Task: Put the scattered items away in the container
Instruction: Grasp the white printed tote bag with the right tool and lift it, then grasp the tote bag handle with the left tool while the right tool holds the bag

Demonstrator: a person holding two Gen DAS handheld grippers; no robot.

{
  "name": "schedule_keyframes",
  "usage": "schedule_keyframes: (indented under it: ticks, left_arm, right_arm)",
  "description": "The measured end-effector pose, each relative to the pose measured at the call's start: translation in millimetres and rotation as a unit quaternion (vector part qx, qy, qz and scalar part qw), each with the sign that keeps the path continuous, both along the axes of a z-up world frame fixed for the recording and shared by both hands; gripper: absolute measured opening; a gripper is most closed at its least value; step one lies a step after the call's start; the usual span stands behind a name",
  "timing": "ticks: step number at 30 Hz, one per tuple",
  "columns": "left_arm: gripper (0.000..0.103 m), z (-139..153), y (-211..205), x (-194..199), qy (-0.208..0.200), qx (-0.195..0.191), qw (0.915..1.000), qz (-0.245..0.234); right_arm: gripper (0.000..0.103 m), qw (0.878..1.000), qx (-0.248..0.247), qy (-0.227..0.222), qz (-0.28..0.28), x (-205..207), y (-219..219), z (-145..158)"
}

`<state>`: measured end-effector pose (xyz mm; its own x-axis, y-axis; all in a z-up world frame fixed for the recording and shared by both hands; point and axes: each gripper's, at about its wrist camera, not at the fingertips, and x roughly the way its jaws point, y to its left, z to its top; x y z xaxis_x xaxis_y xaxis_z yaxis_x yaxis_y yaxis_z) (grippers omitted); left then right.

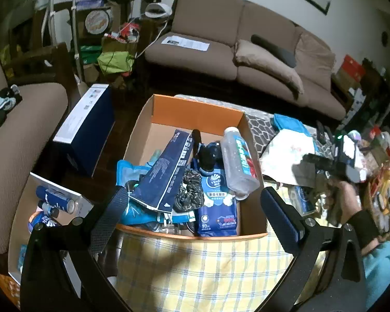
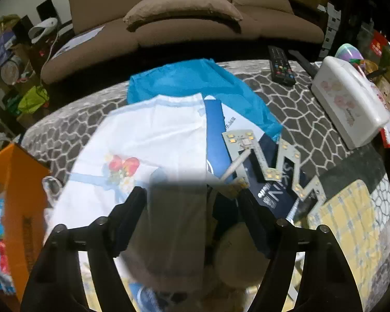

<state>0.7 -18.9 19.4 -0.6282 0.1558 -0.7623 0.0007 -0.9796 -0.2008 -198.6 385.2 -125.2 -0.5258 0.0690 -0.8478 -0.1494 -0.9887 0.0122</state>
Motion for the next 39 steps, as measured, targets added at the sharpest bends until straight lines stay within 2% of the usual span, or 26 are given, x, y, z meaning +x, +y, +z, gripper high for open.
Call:
schedule_keyframes:
  ticks: [2, 5, 6, 7, 8, 9, 10, 14, 16, 19, 23, 27, 29, 30, 31, 33, 35, 37, 39]
  left_arm:
    - [0.102, 0.9, -2.6, -1.4, 0.000, 0.007, 1.0000, 0.002]
    - [0.102, -1.1, -4.6, -3.6, -0.003, 0.003, 1.0000, 0.005]
    - [0.102, -2.3, -6.0, -4.4, -0.007, 0.003, 0.9999, 0.007]
    - [0.102, -2.7, -7.7, -4.3, -0.008, 0.007, 0.9999, 0.009]
    - [0.102, -2.6, -9.0, -4.4, -0.007, 0.011, 0.9999, 0.010]
    - [0.102, -2.1, -9.8, -4.5, -0.007, 0.015, 0.9998, 0.009]
    - [0.102, -1.7, -9.3, -4.0, -0.006, 0.015, 0.9998, 0.008]
    - [0.102, -3.3, -5.4, -2.5, -0.006, 0.007, 1.0000, 0.002]
    - [0.102, -4.0, -1.3, -1.5, -0.007, 0.005, 1.0000, -0.004]
    - [0.102, -2.9, 7.4, 1.6, -0.003, 0.003, 0.9998, -0.018]
    - [0.102, -4.2, 29.7, 7.8, -0.007, 0.005, 0.9984, -0.057]
    - [0.102, -11.0, 60.6, 18.8, -0.023, 0.033, 0.9929, -0.112]
    - [0.102, -18.3, 84.5, 22.7, -0.042, 0.071, 0.9846, -0.154]
    - [0.102, -25.1, 99.8, 22.7, -0.061, 0.094, 0.9776, -0.178]
    - [0.102, -33.2, 116.0, 22.8, -0.085, 0.111, 0.9698, -0.200]
    - [0.102, -57.1, 156.2, 26.1, -0.136, 0.135, 0.9491, -0.250]
    - [0.102, -80.8, 191.7, 29.4, -0.173, 0.118, 0.9374, -0.279]
    - [0.102, -105.1, 220.5, 32.0, -0.187, 0.074, 0.9390, -0.279]
    - [0.101, -131.1, 245.0, 35.6, -0.187, 0.009, 0.9425, -0.277]
  right_arm:
    - [0.074, 1.000, 0.025, 0.009, 0.006, 0.1, -5.9, -1.0]
    - [0.059, 0.998, 0.058, 0.020, 0.029, 4.3, -13.8, 0.6]
    - [0.038, 0.997, 0.060, 0.023, 0.043, 3.9, -17.4, 1.8]
    - [0.023, 0.996, 0.071, 0.019, 0.057, 2.9, -22.0, 2.8]
    - [0.022, 0.992, 0.101, 0.014, 0.068, 5.9, -29.9, 4.9]
    - [0.015, 0.990, 0.109, 0.015, 0.085, 10.3, -35.7, 7.6]
    - [0.003, 0.990, 0.101, 0.014, 0.097, 13.8, -38.9, 10.0]
    - [0.003, 0.991, 0.055, 0.034, 0.119, 54.2, -43.9, 41.6]
    - [0.003, 0.991, 0.012, 0.044, 0.123, 91.4, -39.3, 62.5]
    - [0.003, 0.991, -0.049, 0.032, 0.119, 144.9, -25.5, 78.7]
    - [0.003, 0.990, -0.101, -0.021, 0.092, 228.8, 11.5, 65.0]
    - [0.004, 0.992, -0.090, -0.067, 0.056, 281.9, 47.8, 39.2]
    - [0.004, 0.991, -0.092, -0.087, 0.033, 296.3, 66.8, 24.1]
    - [0.005, 0.990, -0.097, -0.098, 0.021, 301.2, 76.3, 16.7]
    - [0.005, 0.989, -0.096, -0.112, 0.007, 305.1, 85.1, 10.7]
    - [0.006, 0.989, -0.085, -0.118, -0.005, 312.3, 94.3, 9.2]
    - [0.008, 0.989, -0.089, -0.120, -0.010, 313.4, 97.7, 13.3]
    - [0.009, 0.989, -0.086, -0.117, -0.007, 314.3, 94.5, 16.5]
    - [0.010, 0.990, -0.074, -0.117, -0.006, 313.9, 88.5, 16.3]
